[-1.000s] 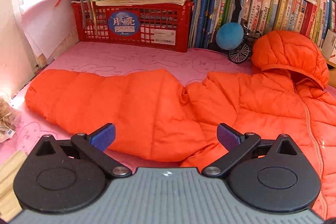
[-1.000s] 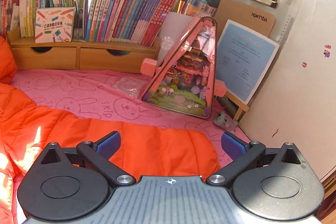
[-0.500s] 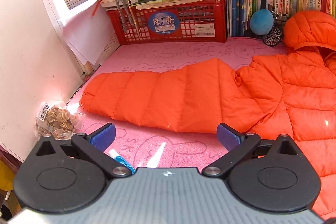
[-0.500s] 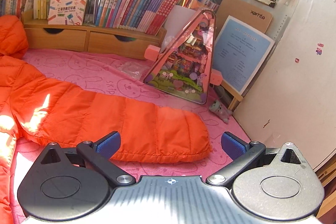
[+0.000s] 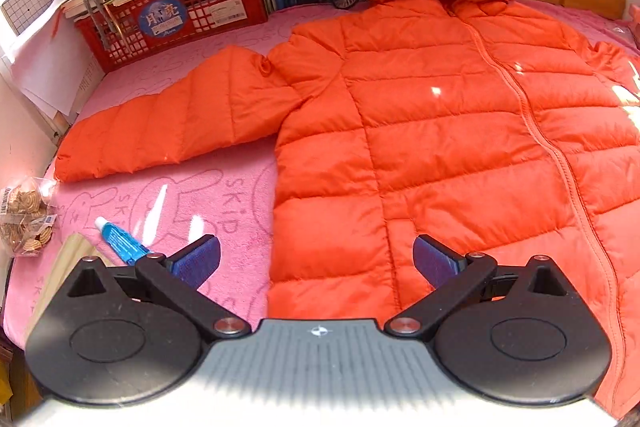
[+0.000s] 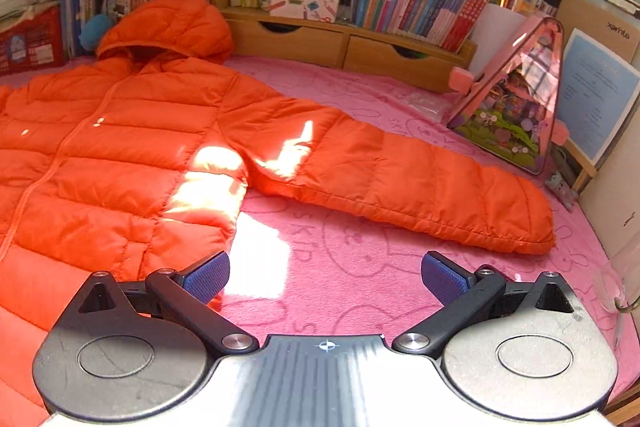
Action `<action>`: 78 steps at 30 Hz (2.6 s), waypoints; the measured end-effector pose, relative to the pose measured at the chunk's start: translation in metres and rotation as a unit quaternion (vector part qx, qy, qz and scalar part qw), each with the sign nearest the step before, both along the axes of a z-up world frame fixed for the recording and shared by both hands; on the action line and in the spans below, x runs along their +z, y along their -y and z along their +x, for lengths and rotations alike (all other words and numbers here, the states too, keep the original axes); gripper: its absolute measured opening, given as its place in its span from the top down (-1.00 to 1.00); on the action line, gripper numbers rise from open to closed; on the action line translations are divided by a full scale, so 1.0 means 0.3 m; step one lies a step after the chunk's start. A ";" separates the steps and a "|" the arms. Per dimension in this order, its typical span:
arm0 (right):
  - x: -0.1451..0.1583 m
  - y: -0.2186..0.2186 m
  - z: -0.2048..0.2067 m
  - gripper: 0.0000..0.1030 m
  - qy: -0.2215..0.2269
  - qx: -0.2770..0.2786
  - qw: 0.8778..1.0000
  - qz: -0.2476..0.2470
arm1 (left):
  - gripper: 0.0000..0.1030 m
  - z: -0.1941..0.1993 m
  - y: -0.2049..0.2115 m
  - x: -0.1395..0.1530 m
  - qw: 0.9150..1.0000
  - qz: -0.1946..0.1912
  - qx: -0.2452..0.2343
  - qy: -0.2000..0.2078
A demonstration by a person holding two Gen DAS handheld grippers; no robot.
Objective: Fold clothes
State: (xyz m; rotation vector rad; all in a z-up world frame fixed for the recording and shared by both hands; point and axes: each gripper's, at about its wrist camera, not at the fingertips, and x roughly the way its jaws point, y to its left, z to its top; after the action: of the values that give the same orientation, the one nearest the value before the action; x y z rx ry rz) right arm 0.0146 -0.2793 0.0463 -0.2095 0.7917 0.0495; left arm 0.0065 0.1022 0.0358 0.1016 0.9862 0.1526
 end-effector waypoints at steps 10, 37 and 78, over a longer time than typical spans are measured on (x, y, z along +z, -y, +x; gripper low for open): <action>-0.038 -0.332 -0.295 -0.99 -0.036 0.162 0.986 0.013 | -1.00 -0.212 0.153 -0.036 0.999 -0.035 0.006 -0.012; -0.014 -0.320 -0.557 -0.99 0.003 0.037 0.999 0.031 | -1.00 -0.402 0.295 0.001 0.998 -0.032 -0.052 0.004; -0.021 -0.351 -0.612 -0.99 0.000 0.076 0.996 0.036 | -1.00 -0.428 0.312 -0.005 0.997 -0.048 -0.055 0.003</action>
State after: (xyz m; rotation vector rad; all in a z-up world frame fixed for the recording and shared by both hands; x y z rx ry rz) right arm -0.1692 -0.1738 0.0399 -0.2001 0.7723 0.2208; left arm -0.1220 0.0087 0.0344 0.0668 0.9773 0.0048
